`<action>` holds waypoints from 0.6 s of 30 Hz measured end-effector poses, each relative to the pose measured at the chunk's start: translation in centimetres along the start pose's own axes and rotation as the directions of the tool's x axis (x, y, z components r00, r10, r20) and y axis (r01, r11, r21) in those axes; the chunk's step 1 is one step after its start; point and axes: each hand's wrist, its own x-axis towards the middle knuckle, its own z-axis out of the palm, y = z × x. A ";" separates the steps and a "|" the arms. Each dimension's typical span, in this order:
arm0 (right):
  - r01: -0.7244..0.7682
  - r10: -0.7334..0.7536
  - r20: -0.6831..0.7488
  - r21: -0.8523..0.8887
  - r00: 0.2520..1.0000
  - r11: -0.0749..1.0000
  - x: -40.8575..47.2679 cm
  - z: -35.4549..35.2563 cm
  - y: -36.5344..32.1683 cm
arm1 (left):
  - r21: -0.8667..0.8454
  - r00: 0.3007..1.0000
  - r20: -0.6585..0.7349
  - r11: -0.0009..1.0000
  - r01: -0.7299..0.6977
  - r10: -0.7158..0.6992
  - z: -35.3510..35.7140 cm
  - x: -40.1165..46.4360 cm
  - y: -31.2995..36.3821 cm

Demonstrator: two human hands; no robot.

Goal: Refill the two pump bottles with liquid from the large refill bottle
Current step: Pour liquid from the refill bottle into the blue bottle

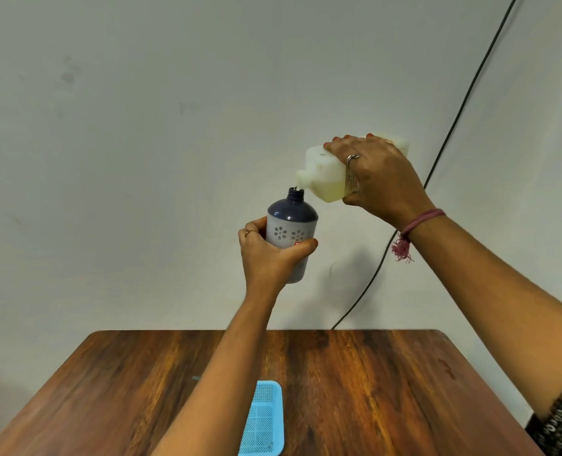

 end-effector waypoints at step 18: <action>0.013 -0.013 0.002 -0.004 1.000 1.000 0.0 0.0 0.1 | -0.008 1.000 0.003 1.000 0.001 -0.001 0.1 0.1 -0.3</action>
